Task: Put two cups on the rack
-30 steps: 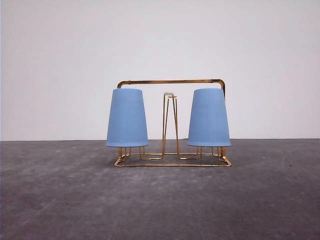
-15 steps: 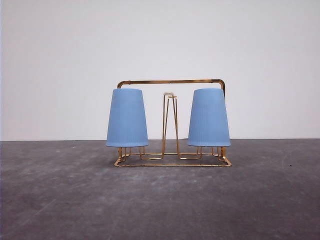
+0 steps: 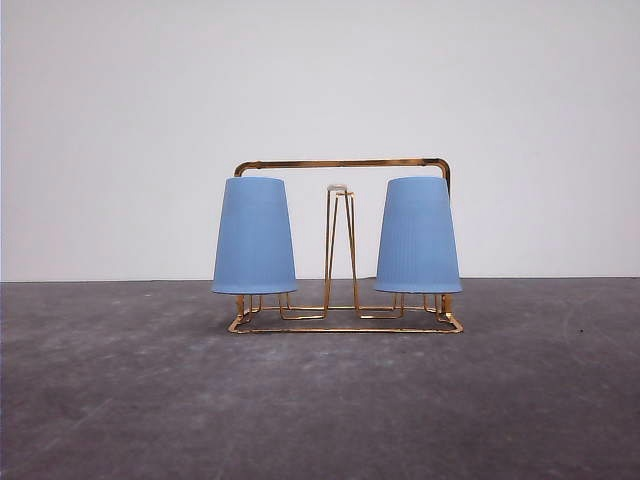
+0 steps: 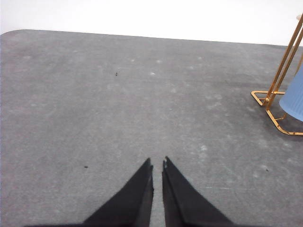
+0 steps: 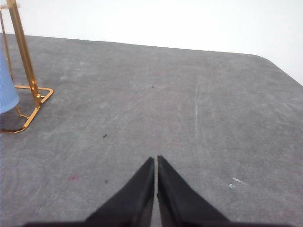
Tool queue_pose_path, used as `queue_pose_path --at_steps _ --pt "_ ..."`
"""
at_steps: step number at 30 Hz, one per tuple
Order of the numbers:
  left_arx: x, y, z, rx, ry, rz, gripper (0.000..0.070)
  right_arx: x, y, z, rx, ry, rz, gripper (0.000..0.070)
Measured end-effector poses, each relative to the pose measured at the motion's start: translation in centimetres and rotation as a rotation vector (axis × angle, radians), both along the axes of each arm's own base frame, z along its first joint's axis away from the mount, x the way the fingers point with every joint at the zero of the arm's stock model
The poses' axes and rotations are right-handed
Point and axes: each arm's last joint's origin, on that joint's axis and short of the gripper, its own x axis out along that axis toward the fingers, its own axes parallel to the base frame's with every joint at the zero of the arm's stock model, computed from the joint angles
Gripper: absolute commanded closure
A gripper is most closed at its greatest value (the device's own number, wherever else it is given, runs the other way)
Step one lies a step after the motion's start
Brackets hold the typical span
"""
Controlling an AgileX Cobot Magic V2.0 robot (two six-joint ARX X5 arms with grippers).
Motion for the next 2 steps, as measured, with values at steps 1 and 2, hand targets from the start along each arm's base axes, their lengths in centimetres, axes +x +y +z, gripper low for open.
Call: queue_pose_path --at_steps 1,2 --pt "0.0 0.0 0.0 0.0 0.0 0.0 0.0685 0.0 0.0 0.0 0.0 0.0 0.0 0.0693" --pt "0.0 0.0 0.0 0.0 0.0 0.0 0.0685 0.0 0.0 0.0 0.0 0.0 0.0 0.0693"
